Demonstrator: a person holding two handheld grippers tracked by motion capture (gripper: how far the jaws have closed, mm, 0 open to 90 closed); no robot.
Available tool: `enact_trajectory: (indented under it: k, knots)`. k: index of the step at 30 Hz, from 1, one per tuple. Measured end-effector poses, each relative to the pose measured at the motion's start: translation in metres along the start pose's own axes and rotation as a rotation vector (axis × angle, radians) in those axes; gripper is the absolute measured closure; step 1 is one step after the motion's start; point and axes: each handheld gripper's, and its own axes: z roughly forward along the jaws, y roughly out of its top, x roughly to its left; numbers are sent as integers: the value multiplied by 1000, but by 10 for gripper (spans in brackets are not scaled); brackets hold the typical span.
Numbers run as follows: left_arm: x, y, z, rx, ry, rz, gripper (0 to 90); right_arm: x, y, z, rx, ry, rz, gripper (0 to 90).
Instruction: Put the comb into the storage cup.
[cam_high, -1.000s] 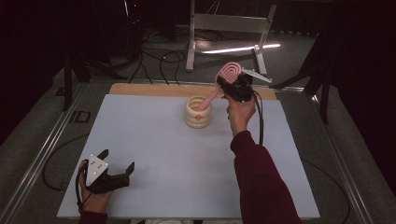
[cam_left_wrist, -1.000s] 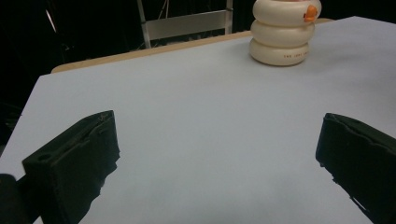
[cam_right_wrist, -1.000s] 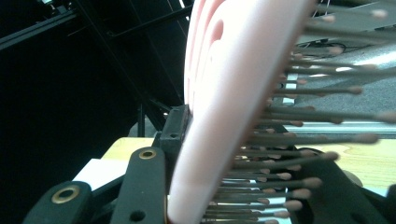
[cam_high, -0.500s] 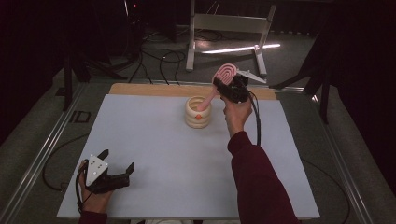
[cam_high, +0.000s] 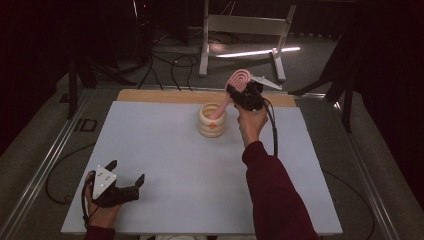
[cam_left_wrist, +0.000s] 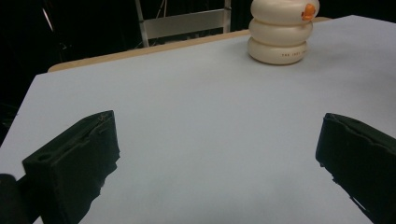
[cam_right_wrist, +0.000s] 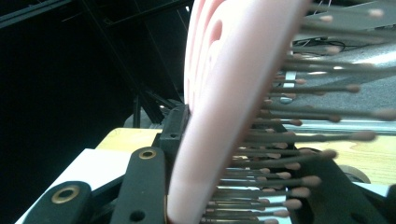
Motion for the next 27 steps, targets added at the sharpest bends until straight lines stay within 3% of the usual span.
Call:
enact_trajectory:
  k: [27]
  knots:
    - [0, 0, 0, 0, 0, 1, 2, 5, -15, 10, 21, -20, -33, 619]
